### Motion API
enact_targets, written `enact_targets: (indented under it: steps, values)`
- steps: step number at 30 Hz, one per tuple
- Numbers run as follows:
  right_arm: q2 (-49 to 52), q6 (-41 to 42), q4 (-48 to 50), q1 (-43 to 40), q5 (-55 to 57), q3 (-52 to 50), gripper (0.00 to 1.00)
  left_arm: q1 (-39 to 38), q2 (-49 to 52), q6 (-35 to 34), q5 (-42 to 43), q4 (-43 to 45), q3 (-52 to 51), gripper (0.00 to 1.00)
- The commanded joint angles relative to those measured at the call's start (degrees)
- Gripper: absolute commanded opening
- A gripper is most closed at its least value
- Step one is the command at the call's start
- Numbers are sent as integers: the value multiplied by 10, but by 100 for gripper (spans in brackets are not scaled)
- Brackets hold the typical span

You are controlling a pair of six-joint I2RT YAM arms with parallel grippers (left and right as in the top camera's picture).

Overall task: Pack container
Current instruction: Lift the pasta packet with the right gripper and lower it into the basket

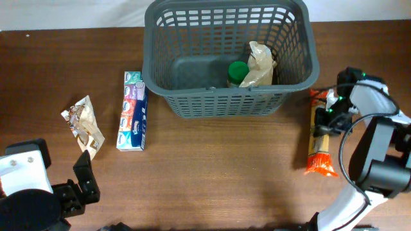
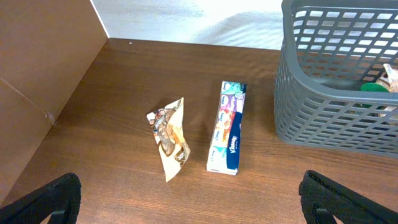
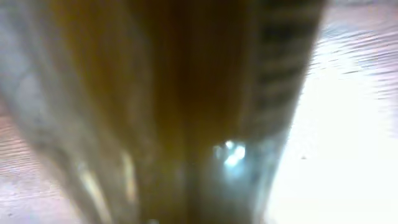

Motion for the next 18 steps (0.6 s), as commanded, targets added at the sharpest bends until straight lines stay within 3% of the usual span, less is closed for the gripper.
enact_targets:
  steps: [1, 12, 18]
  values:
    - [-3, 20, -40, -1, 18, 134, 4, 3, 1, 7, 2, 0, -2, 100]
    - [-3, 15, -224, -1, 95, 649, 4, 3, 1, 7, 2, 0, -2, 100]
    - [-3, 15, -271, 1, 72, 861, 4, 3, 1, 7, 2, 0, -2, 100]
